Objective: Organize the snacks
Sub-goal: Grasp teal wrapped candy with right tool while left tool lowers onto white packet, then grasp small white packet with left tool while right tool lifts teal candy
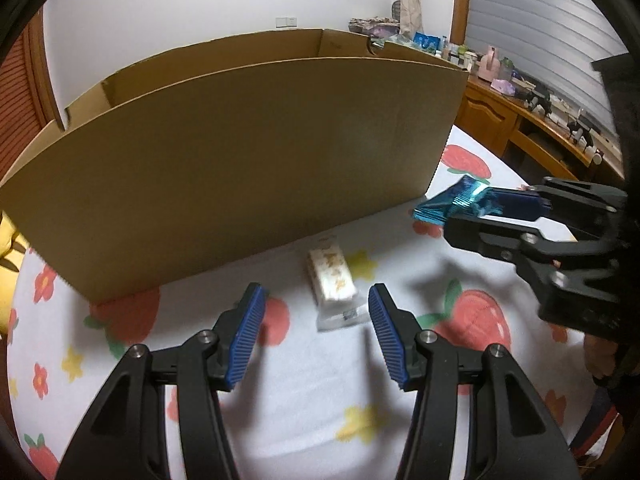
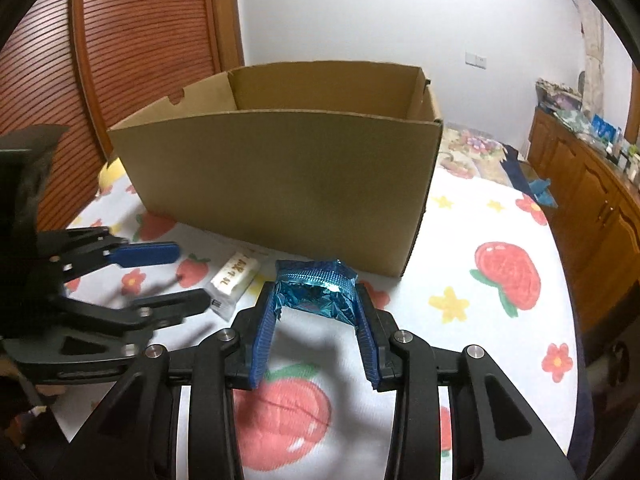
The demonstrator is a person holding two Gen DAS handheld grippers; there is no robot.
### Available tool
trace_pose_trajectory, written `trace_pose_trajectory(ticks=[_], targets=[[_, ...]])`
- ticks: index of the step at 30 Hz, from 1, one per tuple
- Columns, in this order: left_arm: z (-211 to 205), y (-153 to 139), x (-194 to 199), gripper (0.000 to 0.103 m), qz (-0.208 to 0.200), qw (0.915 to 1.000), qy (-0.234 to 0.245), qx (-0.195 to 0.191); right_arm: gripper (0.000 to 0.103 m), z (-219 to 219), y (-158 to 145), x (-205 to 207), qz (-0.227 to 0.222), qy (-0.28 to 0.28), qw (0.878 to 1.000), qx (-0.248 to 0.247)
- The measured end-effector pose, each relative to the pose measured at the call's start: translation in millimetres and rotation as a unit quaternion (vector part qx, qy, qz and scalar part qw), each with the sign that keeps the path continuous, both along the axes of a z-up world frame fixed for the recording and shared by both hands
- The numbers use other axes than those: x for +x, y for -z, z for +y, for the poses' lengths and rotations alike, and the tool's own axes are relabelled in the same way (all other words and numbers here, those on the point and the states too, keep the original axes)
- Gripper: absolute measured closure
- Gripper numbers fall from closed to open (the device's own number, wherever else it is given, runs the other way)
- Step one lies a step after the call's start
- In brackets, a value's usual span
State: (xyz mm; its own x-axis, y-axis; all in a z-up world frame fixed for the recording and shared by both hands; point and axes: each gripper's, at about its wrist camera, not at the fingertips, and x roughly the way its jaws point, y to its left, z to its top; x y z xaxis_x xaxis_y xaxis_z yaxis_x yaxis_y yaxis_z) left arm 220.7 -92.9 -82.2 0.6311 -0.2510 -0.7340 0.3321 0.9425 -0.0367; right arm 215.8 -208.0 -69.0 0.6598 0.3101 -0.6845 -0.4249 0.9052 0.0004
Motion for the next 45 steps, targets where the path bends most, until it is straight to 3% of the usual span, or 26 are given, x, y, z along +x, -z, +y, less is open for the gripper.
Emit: trace_pose_trajectory(ticks=[13,17,23,32,45], targets=[[-7.6,10.7,17.9,0.065,0.024,0.9997,0.006,0.006,0.066,-6.8,-4.1,-3.5,-0.007,-0.014,1.0,0.01],[-6.3,11.5,13.7,0.079,0.02,0.9996,0.011,0.018,0.066,-8.6,-4.1,-3.8,-0.006,-0.015,1.0,0.016],[-5.0,8.1,4.4,0.081,0.013,0.9996,0.014,0.022,0.066,-8.2,-3.2,-6.1,-0.008,-0.019,1.0,0.016],[7.6,-23.6,-17.5,0.081,-0.016,0.9996,0.023,-0.002,0.066,-8.5,-13.9,-10.7,-0.02,-0.018,0.999,0.024],[39.8,-89.4,-30.6,0.081,-0.088,0.9956,0.013,-0.03,0.065,4.0,-57.8,-9.8,-0.061,-0.037,0.997,0.035]])
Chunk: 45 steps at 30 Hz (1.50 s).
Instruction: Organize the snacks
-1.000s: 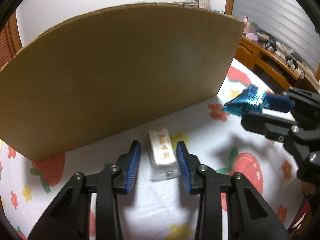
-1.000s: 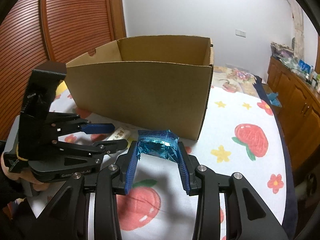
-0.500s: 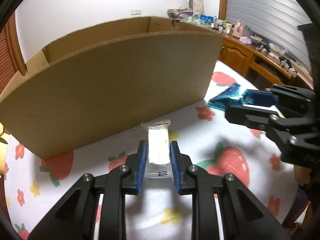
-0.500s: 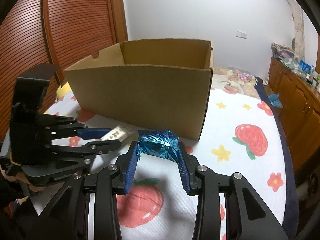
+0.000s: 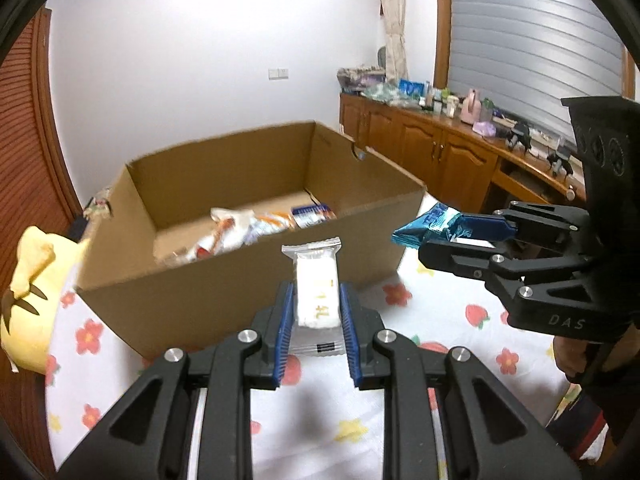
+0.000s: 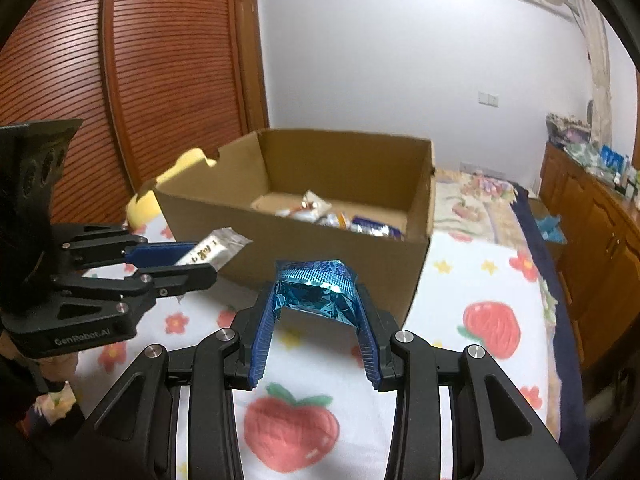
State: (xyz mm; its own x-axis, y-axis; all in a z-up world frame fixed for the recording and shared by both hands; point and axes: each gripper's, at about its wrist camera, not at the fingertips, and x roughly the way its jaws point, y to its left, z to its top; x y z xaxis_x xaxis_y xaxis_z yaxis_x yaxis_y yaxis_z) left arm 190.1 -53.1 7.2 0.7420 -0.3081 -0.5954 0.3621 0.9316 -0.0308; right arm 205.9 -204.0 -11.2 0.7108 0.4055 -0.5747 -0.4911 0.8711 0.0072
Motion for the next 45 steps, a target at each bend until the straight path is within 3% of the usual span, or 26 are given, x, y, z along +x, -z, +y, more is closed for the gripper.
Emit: trace_pose_trajectory(ticks=[10,29,34,39,45], targets=[[28.6,-17.3,28.7,0.081,-0.022,0.9993,-0.028,0.0,0.065,20.1,-23.9,21.1,-0.025,-0.014,1.0,0.0],[36.6,-16.8,84.8,0.081,-0.022,0.9985,-0.05,0.005,0.062,40.7,-15.5,65.7,-0.017,-0.006,1.0,0.006],[41.5,-9.6,91.8,0.081,-0.014,0.9981,-0.059,0.005,0.056,41.3,-12.2,76.9,-0.012,0.009,1.0,-0.001],[43.7,-5.8,97.2,0.08,-0.012,0.9975,-0.069,0.006,0.041,38.6,-8.3,81.6,-0.007,0.017,1.0,0.004],[46.8,-1.1,102.8,0.071,-0.007,0.9965,-0.083,0.005,0.039,33.4,-6.1,77.6,-0.01,0.023,1.0,0.007]])
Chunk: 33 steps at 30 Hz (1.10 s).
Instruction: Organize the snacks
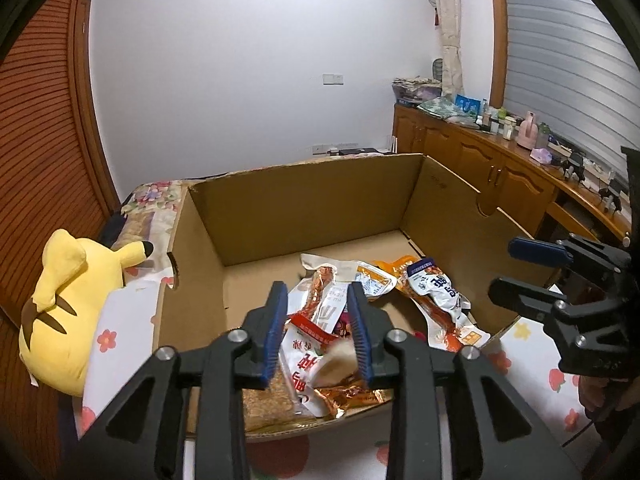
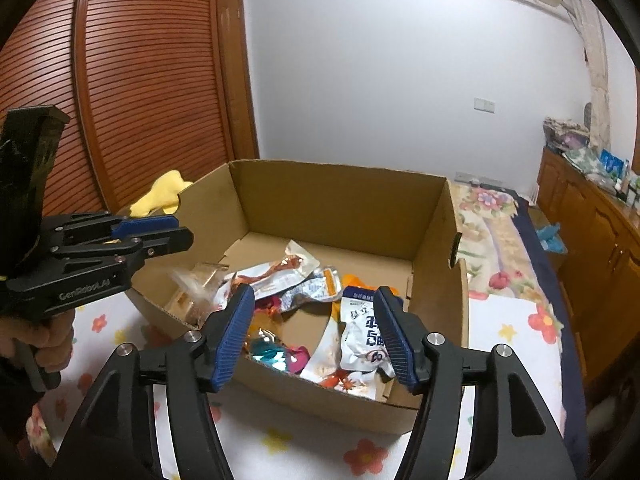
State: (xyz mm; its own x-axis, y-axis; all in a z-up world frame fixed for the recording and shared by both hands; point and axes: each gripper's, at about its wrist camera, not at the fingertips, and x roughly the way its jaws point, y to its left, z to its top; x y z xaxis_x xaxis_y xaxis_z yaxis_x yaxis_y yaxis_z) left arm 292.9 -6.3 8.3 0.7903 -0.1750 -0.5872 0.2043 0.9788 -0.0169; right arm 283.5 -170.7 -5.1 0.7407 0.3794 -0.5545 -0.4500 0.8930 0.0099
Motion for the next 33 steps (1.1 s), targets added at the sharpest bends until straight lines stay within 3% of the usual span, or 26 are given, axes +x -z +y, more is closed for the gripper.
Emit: trace_pose_trajectory(ticks=[11,22,26,29,31,33], targets=[[-2.4,-1.4,-16.9,0.064,-0.006,1.0,-0.006,-0.002,0.038,-8.3,-1.2,-11.5,-0.007,0.012,1.0,0.001],[-5.0,-40.4,-74.3,0.054,-0.061,0.9981,-0.002,0.007,0.037,-7.1,-32.2,-52.3,-0.038,0.013,0.999,0.011],[-1.5,-55.4,-97.7,0.053,-0.084,0.9964,-0.004,0.008,0.032,-2.5,-45.5,-70.0,-0.056,0.016,0.998,0.013],[2.9,-63.7,-113.3,0.048,-0.102,0.9947,-0.008,0.008,0.028,0.5,-51.2,-80.3,-0.069,0.023,0.997,0.013],[5.8,-69.4,-125.2,0.033,-0.121,0.9926,-0.011,0.009,0.025,3.5,-55.9,-90.3,-0.083,0.031,0.996,0.008],[5.0,-73.4,-133.2,0.029,-0.137,0.9904,-0.012,0.015,0.02,5.6,-59.6,-99.3,-0.097,0.041,0.994,0.006]])
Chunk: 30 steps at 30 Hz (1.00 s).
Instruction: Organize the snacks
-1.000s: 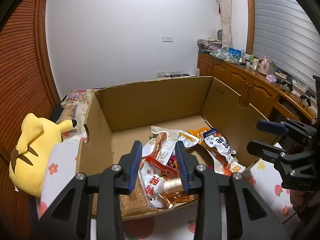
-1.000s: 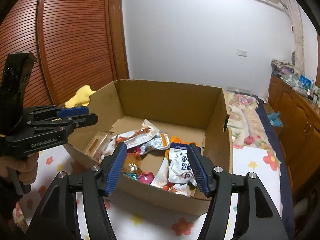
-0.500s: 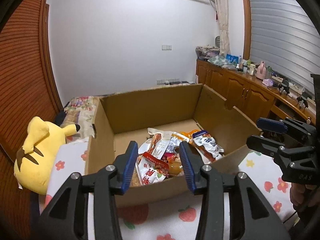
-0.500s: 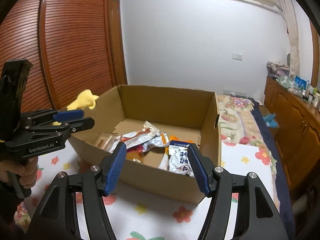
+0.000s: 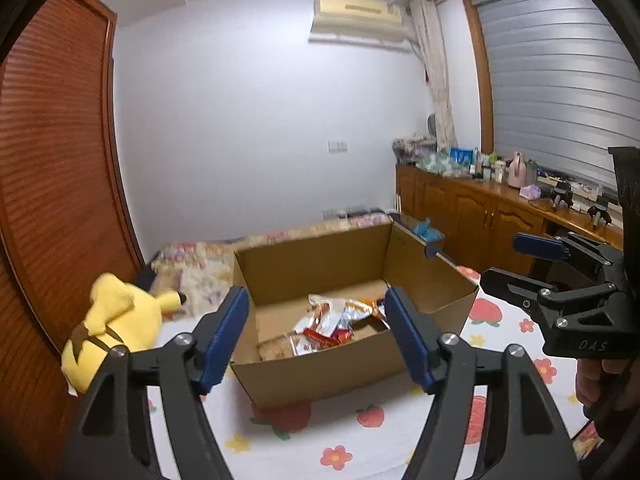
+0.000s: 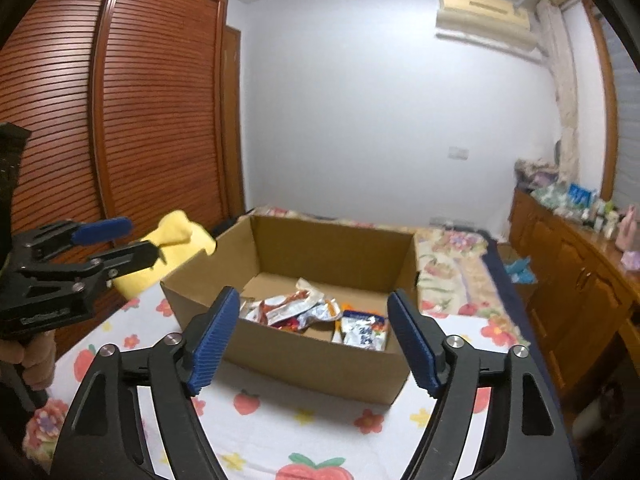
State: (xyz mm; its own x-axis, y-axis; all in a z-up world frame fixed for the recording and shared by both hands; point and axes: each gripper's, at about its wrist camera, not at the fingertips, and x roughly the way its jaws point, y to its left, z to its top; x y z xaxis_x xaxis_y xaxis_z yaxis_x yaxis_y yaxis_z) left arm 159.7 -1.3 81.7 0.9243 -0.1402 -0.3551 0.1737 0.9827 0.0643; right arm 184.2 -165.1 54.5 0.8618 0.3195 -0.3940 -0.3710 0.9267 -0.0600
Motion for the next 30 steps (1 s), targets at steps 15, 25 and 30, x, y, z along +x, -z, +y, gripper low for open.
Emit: trace_pose_trajectory(ticks=[15,25,30], targets=[[0.1,-10.2,-43.4,0.004,-0.031,0.9986,-0.043,0.004,0.009,2.7,-16.4,-47.6,-0.038,0.027,0.999,0.014],[-8.0,-1.1,-70.0,0.004,-0.034,0.9985,-0.042,0.0,0.0,-3.8,-14.6,-71.6,-0.036,0.041,0.998,0.025],[-6.1,6.7,-80.4,0.004,-0.024,0.9984,-0.051,-0.003,0.0,-8.3,-13.0,-83.2,-0.045,0.051,0.997,0.03]])
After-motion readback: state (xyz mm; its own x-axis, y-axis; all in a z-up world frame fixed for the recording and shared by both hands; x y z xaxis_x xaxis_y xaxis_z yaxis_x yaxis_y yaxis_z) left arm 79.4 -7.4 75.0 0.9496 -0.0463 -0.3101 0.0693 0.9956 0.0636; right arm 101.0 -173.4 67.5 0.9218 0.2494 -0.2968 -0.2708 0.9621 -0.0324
